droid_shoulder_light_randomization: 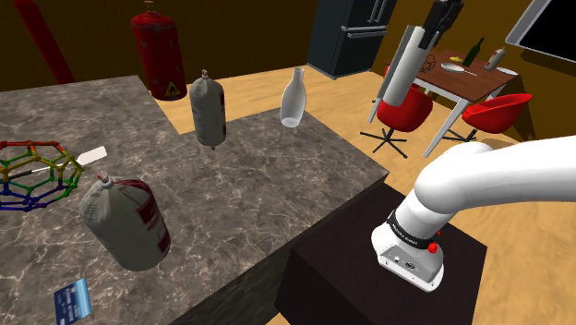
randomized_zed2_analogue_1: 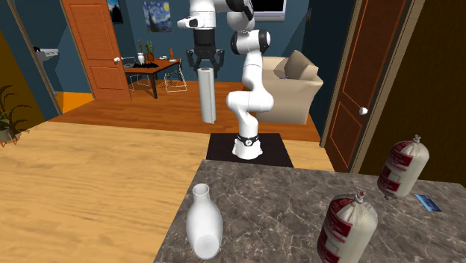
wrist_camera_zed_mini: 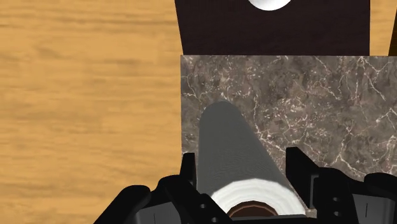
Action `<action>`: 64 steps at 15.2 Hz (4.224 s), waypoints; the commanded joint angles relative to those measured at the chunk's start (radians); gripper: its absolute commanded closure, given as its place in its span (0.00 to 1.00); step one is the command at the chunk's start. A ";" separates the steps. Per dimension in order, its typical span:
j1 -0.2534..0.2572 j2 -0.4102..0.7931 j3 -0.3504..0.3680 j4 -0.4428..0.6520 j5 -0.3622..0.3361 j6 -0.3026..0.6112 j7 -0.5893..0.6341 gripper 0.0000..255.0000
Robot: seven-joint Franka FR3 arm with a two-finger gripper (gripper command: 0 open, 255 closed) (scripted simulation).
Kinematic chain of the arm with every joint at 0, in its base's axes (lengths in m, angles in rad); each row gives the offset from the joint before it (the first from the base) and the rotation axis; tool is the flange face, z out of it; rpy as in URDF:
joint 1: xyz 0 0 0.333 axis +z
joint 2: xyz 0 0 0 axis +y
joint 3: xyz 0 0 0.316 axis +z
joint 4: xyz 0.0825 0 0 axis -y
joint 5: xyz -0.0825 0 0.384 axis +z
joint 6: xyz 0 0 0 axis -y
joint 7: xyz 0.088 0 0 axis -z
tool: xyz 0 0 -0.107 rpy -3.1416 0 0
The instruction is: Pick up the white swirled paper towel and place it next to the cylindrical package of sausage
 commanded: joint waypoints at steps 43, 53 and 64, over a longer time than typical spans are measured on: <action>0.071 0.288 0.587 0.451 0.349 -0.158 0.660 1.00; 0.097 0.559 0.861 0.712 0.317 -0.132 0.966 1.00; 0.528 1.169 1.084 1.373 -0.152 -0.306 1.352 1.00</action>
